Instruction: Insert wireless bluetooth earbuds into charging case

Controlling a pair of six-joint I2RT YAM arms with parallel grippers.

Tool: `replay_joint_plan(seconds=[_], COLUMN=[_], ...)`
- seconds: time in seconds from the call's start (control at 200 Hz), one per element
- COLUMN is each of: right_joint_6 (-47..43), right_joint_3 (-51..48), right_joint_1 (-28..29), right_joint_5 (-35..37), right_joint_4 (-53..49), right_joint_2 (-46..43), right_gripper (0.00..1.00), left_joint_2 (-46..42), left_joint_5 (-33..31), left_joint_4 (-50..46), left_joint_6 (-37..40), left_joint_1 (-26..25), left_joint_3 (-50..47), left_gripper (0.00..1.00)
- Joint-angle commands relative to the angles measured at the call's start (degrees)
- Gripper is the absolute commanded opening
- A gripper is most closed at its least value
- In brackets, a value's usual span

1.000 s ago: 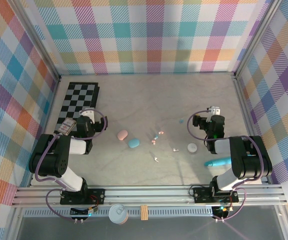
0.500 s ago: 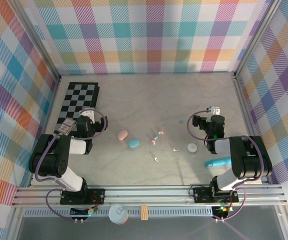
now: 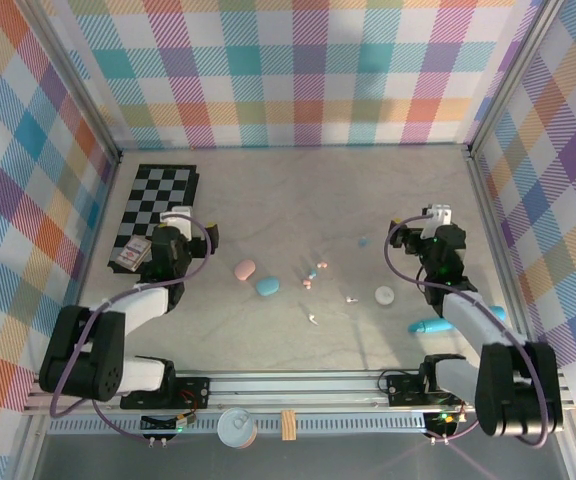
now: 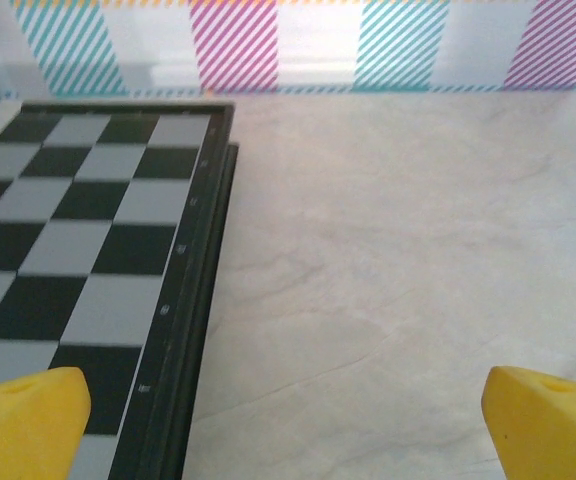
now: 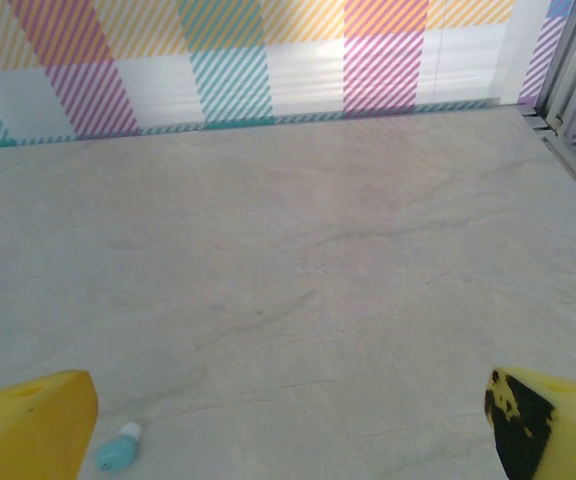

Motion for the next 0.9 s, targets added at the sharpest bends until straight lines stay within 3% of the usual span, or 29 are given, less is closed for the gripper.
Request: replay_joint_plan(seconds=[0.0,0.16,0.37,0.44,0.665,0.815,0.895], right_joint_6=[5.4,15.6,20.8,16.0,-13.2,-20.3,-22.2], right_joint_3=[3.5,9.7,9.9,10.2,16.0,25.6,30.4], right_joint_1=[0.7,1.0,7.7,12.7,29.2,30.4,31.2], right_joint_5=[-3.3,-9.3,-18.3,-21.5,-30.9,-39.7,-40.4], right_joint_4=[-13.0,-29.9,-33.3,-32.4,-36.0,-43.4,-44.2], right_joint_2=[-5.2,-8.9,-9.8,-8.0,4.0,16.2,21.9], right_gripper=[0.99,0.99,0.99,0.99,0.99,0.99,0.99], left_joint_2=[-4.7,-8.7,-10.6,-11.1,-10.2,-11.6,-12.6], left_joint_5=[-0.6,0.9,7.5,11.2,15.9,19.1,20.2], left_joint_4=[-7.9,-14.4,-27.3,-31.5,-47.7,-47.2,-46.5], left_joint_6=[1.8,0.2,-4.6,-8.0,-13.4,-17.7,-19.6], left_joint_1=[-3.5,-9.7,-15.5,-15.5,-14.5,-11.5,-9.5], left_joint_3=[2.9,6.5,12.4,14.5,22.9,20.8,19.1], left_gripper=[1.0,1.0,1.0,1.0,1.0,1.0,1.0])
